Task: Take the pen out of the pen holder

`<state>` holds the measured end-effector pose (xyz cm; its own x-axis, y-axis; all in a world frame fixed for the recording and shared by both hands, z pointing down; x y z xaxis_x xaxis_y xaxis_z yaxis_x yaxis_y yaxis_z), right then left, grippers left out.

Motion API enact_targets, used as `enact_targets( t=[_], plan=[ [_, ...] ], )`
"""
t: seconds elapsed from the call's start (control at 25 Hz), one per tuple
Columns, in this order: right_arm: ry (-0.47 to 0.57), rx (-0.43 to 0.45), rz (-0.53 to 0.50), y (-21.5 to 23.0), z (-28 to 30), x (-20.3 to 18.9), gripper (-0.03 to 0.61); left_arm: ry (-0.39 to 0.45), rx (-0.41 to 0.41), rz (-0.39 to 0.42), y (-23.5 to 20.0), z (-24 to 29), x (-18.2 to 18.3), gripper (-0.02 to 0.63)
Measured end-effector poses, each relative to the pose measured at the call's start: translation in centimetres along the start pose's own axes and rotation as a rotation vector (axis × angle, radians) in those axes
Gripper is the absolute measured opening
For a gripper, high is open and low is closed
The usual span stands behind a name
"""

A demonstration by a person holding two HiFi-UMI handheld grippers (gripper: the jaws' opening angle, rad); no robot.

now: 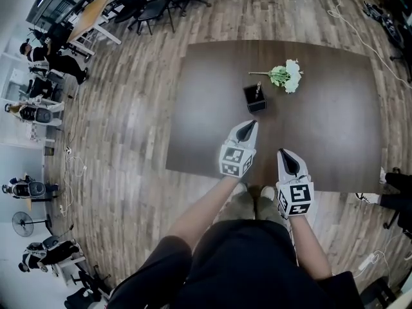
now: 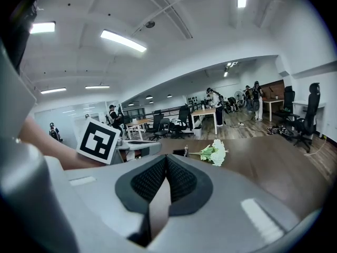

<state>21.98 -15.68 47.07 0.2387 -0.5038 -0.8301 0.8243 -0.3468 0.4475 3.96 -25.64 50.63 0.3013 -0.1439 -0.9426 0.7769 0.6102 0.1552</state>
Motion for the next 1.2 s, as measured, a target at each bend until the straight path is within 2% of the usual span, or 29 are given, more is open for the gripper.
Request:
enact_targets(
  t=[0.12, 0.44, 0.6, 0.8, 1.04, 1.2],
  plan=[
    [-0.003, -0.007, 0.008, 0.7, 1.8, 0.1, 0.003, -0.019, -0.004, -0.003, -2.1, 2.9, -0.5, 0.04],
    [-0.015, -0.035, 0.063, 3.1, 8.0, 0.8, 0.003, -0.057, -0.019, -0.015, -6.4, 9.3, -2.5, 0.064],
    [-0.02, -0.04, 0.082, 4.8, 12.1, 1.8, 0.003, -0.045, -0.051, -0.033, -8.8, 12.2, -3.7, 0.077],
    [-0.063, -0.068, 0.087, 7.4, 16.4, 1.8, 0.003, -0.093, -0.083, 0.0, -11.1, 15.9, -5.2, 0.114],
    [-0.094, -0.104, 0.099, 9.2, 18.2, 0.7, 0.003, -0.14, -0.124, 0.066, -12.0, 18.8, -6.7, 0.135],
    [-0.106, -0.109, 0.095, 10.0, 19.1, 0.2, 0.003, -0.168, -0.129, 0.149, -12.3, 20.1, -7.1, 0.137]
  ],
)
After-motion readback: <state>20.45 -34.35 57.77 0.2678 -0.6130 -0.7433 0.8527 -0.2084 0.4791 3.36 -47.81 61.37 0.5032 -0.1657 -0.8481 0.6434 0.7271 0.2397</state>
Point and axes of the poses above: the fingertips, and each gripper's own axes: z forward along the fingers, y to its right, x out of its top, the point moved 10 cm from there along -z, backward along the fingers, and after that the axes turned 15 degrees about z, right-handed, at the moved point
